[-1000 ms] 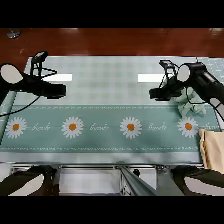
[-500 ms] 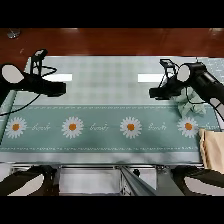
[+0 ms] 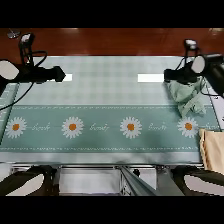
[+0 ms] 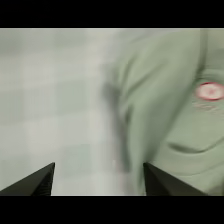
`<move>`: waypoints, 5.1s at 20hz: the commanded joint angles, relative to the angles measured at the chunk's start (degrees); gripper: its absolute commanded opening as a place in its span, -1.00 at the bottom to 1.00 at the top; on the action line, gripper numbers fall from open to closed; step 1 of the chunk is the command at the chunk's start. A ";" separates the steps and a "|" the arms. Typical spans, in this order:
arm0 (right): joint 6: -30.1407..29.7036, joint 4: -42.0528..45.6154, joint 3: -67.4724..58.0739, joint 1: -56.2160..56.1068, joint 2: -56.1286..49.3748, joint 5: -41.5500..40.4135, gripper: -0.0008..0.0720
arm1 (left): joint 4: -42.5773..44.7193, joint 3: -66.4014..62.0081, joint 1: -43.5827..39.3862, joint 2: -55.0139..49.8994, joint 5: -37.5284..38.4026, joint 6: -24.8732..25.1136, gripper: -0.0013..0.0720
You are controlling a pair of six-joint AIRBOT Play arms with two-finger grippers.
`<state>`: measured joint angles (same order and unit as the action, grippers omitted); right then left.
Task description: Fold the shirts.
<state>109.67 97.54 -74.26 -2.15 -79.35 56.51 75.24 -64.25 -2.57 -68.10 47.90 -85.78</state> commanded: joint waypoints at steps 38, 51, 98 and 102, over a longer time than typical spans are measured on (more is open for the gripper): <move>-24.28 -29.57 -42.03 -8.85 18.51 18.34 -0.90 | -27.67 24.20 8.61 20.92 12.39 14.84 0.95; -16.48 -44.92 -1.88 -41.09 -9.60 -10.58 -0.44 | -23.58 24.20 8.52 20.92 3.13 15.26 0.95; -29.59 -49.83 16.11 -1.95 -1.38 9.44 -0.90 | -53.68 9.44 5.22 -0.13 16.22 27.02 -0.92; -23.06 -38.12 -11.89 -1.18 4.50 12.28 -0.90 | -59.04 -7.98 9.90 3.65 16.24 26.97 -0.92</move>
<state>82.56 51.18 -69.67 -3.55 -78.02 65.87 19.70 -62.04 4.73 -66.81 64.47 -58.87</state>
